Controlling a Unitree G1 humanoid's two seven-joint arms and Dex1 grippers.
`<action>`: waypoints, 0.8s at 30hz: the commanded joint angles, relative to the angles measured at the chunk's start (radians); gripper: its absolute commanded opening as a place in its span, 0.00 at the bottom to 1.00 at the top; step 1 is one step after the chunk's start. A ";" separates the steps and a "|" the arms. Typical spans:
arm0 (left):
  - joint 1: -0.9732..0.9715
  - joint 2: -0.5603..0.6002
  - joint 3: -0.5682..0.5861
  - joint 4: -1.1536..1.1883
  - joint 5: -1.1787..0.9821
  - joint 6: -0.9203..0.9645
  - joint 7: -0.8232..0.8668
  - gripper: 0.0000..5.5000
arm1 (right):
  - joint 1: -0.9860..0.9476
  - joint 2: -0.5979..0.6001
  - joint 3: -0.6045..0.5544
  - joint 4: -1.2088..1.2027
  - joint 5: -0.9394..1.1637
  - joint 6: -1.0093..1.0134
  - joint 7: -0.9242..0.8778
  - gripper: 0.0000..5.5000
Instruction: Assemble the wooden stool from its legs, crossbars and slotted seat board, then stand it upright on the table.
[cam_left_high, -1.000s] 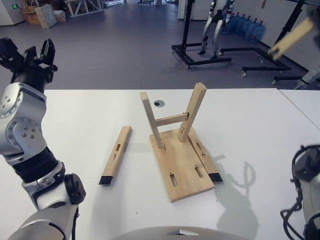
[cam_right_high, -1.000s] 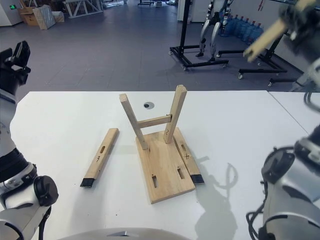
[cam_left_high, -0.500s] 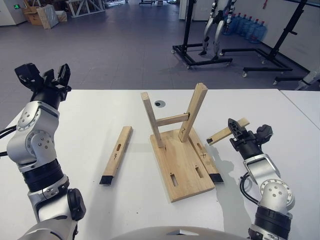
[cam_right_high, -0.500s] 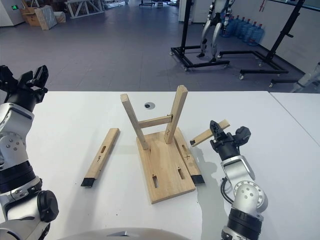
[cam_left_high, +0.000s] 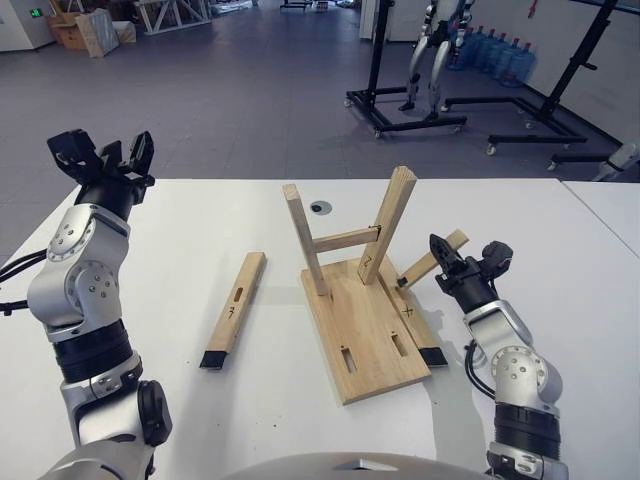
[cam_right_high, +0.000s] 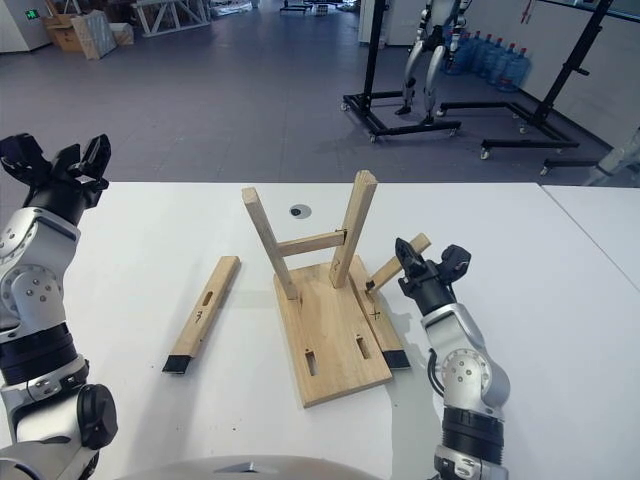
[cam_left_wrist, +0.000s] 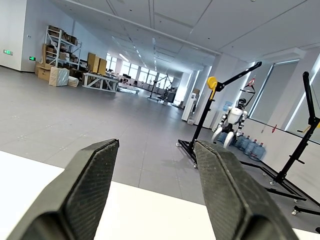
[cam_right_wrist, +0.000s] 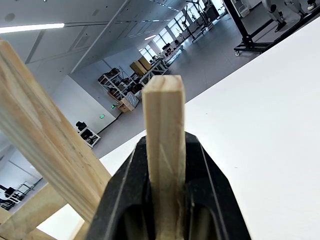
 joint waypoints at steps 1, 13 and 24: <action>0.014 0.001 -0.004 0.000 0.005 -0.010 0.002 0.50 | 0.014 -0.019 0.001 0.005 -0.008 0.007 0.014 0.07; 0.002 0.006 -0.020 0.015 0.011 -0.021 -0.005 0.50 | -0.047 0.006 0.020 0.093 -0.042 -0.032 0.028 0.07; 0.003 0.011 -0.032 0.013 0.011 -0.030 -0.005 0.50 | -0.020 0.006 0.020 0.084 -0.048 -0.036 0.035 0.07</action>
